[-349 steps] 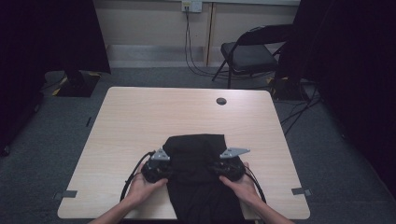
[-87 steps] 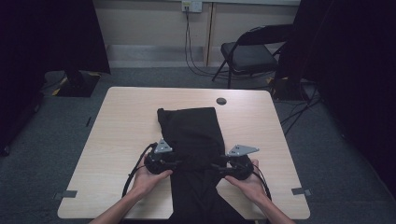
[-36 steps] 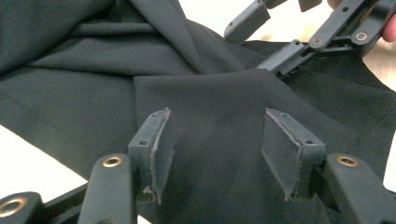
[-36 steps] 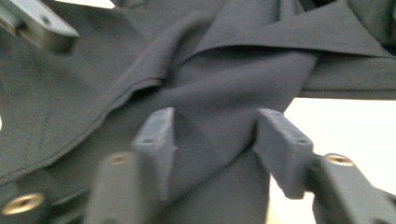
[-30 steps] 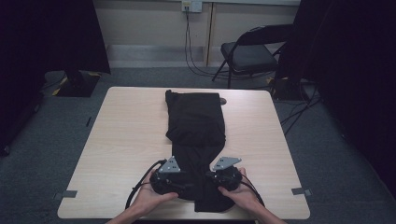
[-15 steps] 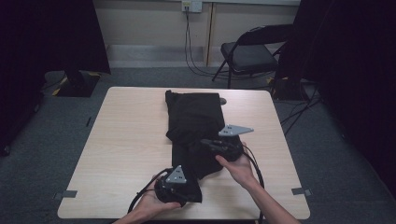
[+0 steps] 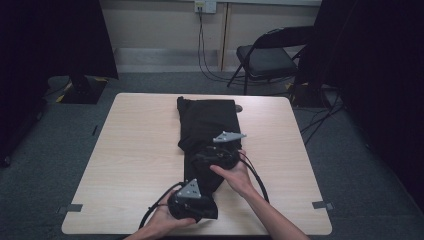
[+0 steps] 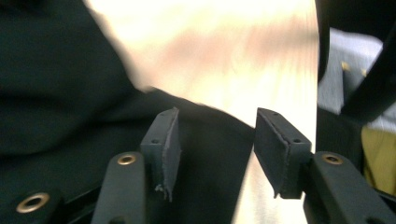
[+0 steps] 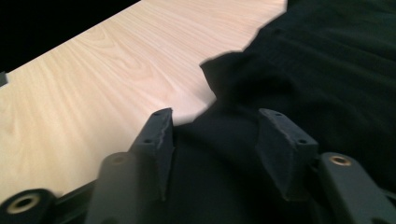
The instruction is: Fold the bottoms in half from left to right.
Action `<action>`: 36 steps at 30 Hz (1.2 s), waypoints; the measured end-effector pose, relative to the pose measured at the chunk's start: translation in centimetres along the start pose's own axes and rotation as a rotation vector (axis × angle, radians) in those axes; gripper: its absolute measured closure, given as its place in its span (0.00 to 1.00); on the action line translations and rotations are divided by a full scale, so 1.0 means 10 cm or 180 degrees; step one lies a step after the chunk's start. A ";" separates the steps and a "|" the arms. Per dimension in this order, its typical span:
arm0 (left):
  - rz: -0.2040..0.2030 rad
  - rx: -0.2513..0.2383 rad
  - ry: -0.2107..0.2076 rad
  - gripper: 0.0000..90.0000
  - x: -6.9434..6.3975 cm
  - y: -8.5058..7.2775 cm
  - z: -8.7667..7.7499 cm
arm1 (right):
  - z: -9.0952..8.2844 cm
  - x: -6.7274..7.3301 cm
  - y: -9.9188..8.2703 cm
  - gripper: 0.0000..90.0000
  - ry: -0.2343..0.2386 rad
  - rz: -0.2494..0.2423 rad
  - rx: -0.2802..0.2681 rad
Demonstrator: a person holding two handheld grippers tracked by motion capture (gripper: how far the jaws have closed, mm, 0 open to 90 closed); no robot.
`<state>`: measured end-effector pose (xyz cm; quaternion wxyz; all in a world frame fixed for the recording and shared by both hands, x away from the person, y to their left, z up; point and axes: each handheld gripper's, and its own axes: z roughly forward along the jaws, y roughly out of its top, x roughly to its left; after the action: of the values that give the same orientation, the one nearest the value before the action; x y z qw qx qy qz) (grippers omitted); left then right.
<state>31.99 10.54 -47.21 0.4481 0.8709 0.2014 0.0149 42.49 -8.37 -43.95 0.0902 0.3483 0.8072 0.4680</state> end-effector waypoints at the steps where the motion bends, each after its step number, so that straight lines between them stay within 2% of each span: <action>1: -0.0041 -0.0078 0.0079 0.61 0.06 0.02 -0.09 | -0.14 0.01 -0.06 0.49 -0.0053 0.0003 -0.0034; 3: -0.0211 -0.0213 0.0222 0.67 0.21 0.02 -0.25 | -0.34 0.03 -0.15 0.48 -0.0113 0.0021 -0.0048; 6: -0.0349 -0.0241 0.0458 0.75 0.42 -0.03 -0.42 | -0.52 0.05 -0.32 0.58 0.0049 0.0031 0.0029; 8: -0.0414 -0.0131 0.0559 0.79 0.53 -0.08 -0.46 | -0.57 0.11 -0.48 0.62 0.0150 -0.0010 0.0138; 10: -0.0477 0.0019 0.0577 0.80 0.57 -0.15 -0.43 | -0.55 0.17 -0.66 0.66 0.0326 -0.0043 0.0328; 12: -0.0485 0.0135 0.0576 0.80 0.56 -0.19 -0.34 | -0.50 0.22 -0.75 0.66 0.0414 -0.0105 0.0459; 14: -0.0418 0.0222 0.0559 0.77 0.53 -0.19 -0.27 | -0.43 0.28 -0.79 0.67 0.0576 -0.0017 0.0517; 15: -0.0404 0.0251 0.0542 0.75 0.50 -0.19 -0.23 | -0.41 0.30 -0.79 0.67 0.0576 -0.0050 0.0540; 16: -0.0376 0.0280 0.0512 0.74 0.48 -0.18 -0.20 | -0.37 0.34 -0.79 0.68 0.0482 -0.0136 0.0584; 17: -0.0305 0.0327 0.0513 0.74 0.47 -0.17 -0.17 | -0.34 0.36 -0.80 0.73 0.0390 -0.0203 0.0640; 20: -0.0243 0.0419 0.0583 0.70 0.46 -0.18 -0.08 | -0.30 0.33 -0.84 0.98 0.0339 -0.0239 0.0756; 21: -0.0256 0.0388 0.0587 0.70 0.47 -0.18 -0.08 | -0.33 0.32 -0.85 0.99 0.0320 -0.0235 0.0766; 26: -0.0386 0.0328 0.0624 0.65 0.52 -0.20 -0.08 | -0.66 0.23 -0.92 0.99 0.0346 -0.0139 0.0668; 28: -0.0373 0.0327 0.0639 0.65 0.51 -0.19 -0.07 | -0.81 0.18 -0.98 1.00 0.0332 -0.0069 0.0638; 31: -0.0357 0.0337 0.0653 0.65 0.51 -0.19 -0.07 | -1.03 0.10 -1.08 0.99 0.0230 -0.0068 0.0649; 34: -0.0332 0.0348 0.0660 0.64 0.51 -0.19 -0.07 | -1.17 0.02 -1.18 0.99 0.0184 -0.0026 0.0692; 36: -0.0335 0.0350 0.0675 0.62 0.51 -0.18 -0.06 | -1.22 -0.03 -1.21 0.85 0.0121 0.0013 0.0677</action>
<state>35.93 13.85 -49.06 0.3760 0.8759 0.2936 0.0723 31.13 -20.89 -47.28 0.0365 0.3486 0.8532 0.3863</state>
